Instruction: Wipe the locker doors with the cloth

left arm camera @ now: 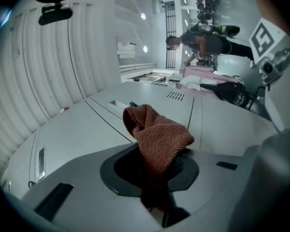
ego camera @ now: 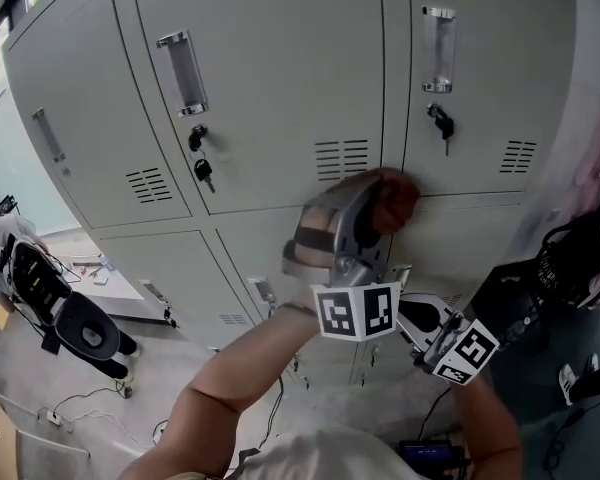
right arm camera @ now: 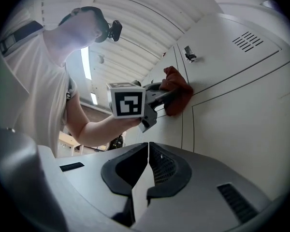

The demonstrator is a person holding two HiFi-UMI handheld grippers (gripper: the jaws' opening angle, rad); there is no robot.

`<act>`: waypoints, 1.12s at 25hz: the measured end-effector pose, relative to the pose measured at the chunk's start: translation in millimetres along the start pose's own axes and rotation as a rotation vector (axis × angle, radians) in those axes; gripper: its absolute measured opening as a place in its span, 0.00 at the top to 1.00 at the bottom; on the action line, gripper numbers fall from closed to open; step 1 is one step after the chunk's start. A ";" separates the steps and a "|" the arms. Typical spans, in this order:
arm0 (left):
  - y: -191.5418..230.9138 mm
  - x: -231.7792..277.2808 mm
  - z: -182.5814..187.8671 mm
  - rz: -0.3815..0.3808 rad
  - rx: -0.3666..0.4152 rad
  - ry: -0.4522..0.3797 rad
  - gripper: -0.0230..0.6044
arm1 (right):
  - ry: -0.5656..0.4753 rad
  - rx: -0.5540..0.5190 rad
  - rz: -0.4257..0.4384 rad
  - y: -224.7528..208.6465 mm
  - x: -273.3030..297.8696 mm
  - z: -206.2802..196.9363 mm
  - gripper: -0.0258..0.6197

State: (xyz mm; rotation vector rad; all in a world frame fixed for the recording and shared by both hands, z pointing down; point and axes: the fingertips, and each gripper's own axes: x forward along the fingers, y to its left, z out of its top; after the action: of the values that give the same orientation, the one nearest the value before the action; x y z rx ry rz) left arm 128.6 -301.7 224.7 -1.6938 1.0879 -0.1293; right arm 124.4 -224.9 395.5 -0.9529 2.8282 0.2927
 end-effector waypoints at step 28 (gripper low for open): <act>261.7 -108.4 -137.6 0.623 -0.005 0.116 0.85 | 0.000 0.036 0.082 14.5 44.9 0.8 0.93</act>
State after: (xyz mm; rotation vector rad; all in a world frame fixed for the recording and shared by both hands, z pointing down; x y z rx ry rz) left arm -166.1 -326.7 116.6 -1.2930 1.6519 0.1760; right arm 80.3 -239.5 387.9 -0.8319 2.8667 0.2499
